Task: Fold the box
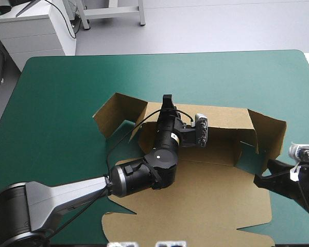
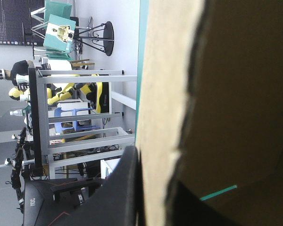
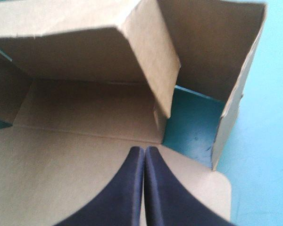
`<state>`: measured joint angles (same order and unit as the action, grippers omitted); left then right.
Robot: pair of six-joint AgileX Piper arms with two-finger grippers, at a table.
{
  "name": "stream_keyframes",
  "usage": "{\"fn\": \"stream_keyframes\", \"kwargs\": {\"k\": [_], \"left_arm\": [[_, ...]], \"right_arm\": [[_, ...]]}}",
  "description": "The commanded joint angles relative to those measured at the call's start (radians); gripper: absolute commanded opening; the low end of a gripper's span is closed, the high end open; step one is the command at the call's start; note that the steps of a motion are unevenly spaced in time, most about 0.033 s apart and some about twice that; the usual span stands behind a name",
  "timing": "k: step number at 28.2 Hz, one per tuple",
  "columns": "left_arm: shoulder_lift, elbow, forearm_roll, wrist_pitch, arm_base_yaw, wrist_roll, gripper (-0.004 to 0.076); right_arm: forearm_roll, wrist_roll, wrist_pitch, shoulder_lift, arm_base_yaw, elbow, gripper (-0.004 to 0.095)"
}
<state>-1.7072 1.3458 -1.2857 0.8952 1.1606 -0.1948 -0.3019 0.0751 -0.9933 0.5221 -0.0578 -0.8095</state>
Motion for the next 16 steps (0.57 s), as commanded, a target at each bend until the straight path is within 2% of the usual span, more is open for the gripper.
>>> {"fn": "stream_keyframes", "kwargs": {"k": [1, 7, 16], "left_arm": [[0.045, 0.027, -0.03, -0.01, 0.008, -0.021, -0.0008], [0.045, 0.027, -0.03, -0.012, 0.008, -0.021, -0.0008], [0.045, 0.027, -0.032, -0.012, 0.008, -0.021, -0.0008]], "right_arm": [[0.064, -0.033, 0.09, 0.074, -0.002, -0.114, -0.0011], [0.137, -0.024, 0.092, 0.298, -0.002, -0.327, -0.0012], [0.146, 0.021, 0.097, 0.612, -0.002, -0.534, -0.0012]]}}
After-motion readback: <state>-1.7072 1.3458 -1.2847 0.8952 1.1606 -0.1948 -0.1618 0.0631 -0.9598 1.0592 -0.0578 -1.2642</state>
